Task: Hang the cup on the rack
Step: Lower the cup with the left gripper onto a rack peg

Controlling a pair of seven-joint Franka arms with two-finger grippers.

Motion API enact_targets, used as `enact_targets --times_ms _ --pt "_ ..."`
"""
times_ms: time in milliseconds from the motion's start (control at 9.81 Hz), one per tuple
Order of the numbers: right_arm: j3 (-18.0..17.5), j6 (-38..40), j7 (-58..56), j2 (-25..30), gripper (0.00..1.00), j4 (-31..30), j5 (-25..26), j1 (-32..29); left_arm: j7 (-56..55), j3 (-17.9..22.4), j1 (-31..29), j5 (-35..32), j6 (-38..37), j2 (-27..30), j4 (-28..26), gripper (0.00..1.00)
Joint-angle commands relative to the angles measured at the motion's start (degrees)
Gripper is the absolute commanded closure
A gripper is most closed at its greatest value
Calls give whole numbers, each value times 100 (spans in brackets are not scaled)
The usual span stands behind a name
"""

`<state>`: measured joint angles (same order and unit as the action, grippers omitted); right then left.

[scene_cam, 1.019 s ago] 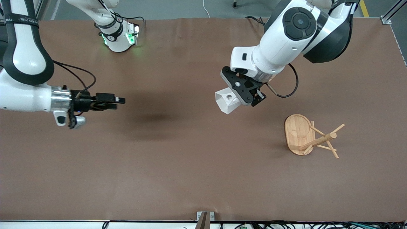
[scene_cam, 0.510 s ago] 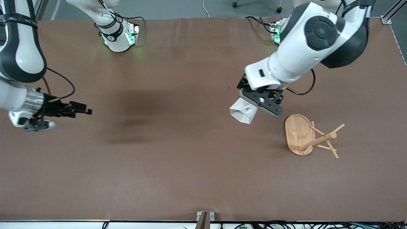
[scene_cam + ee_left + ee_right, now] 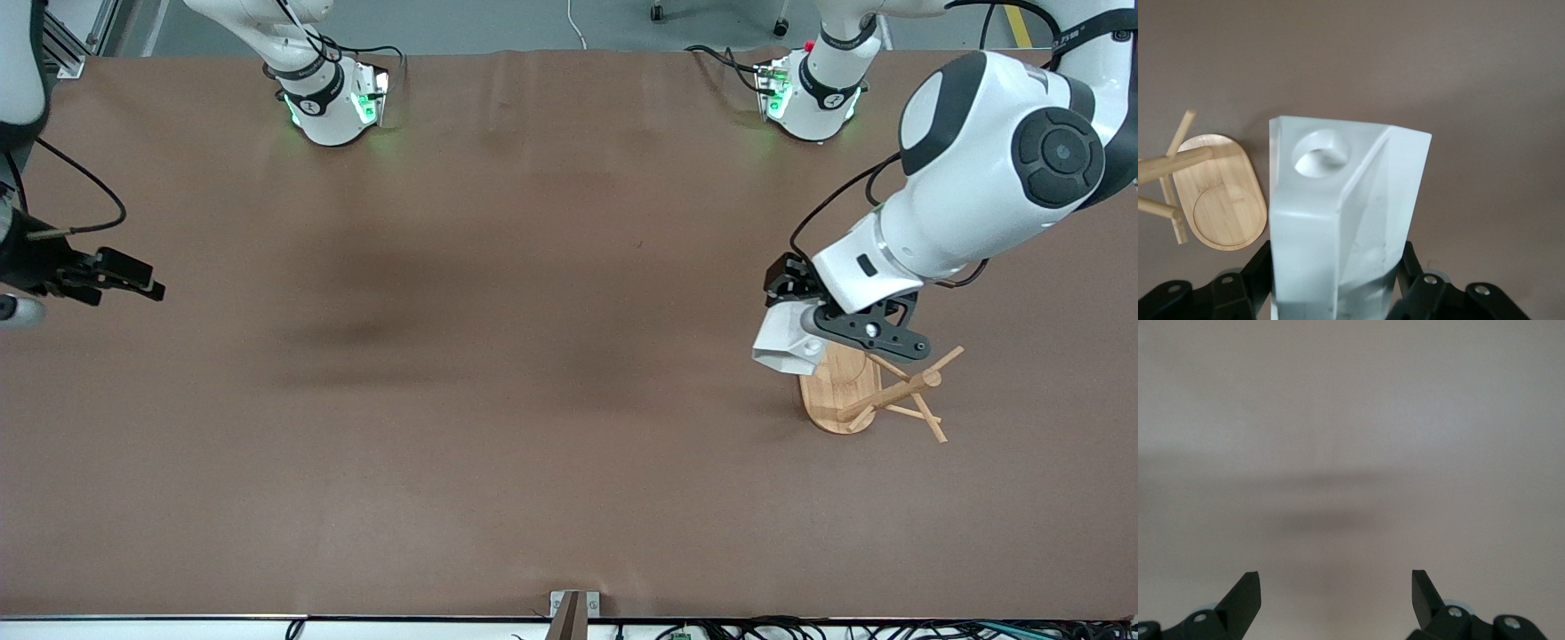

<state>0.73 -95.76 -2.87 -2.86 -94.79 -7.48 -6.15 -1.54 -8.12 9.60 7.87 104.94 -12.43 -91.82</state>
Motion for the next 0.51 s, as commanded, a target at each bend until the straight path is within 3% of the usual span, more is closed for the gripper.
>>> enact_targets --times_ms 0,102,408 --pt "-37 897 813 57 0 714 159 43 -23 30 -1 4 814 531 -1458 96" --pt "-20 1231 841 84 0 969 211 43 205 30 -80 -5 895 488 -1522 97" --pt "-72 1358 884 57 0 1578 1203 122 557 205 -81 4 1308 278 -1725 98"
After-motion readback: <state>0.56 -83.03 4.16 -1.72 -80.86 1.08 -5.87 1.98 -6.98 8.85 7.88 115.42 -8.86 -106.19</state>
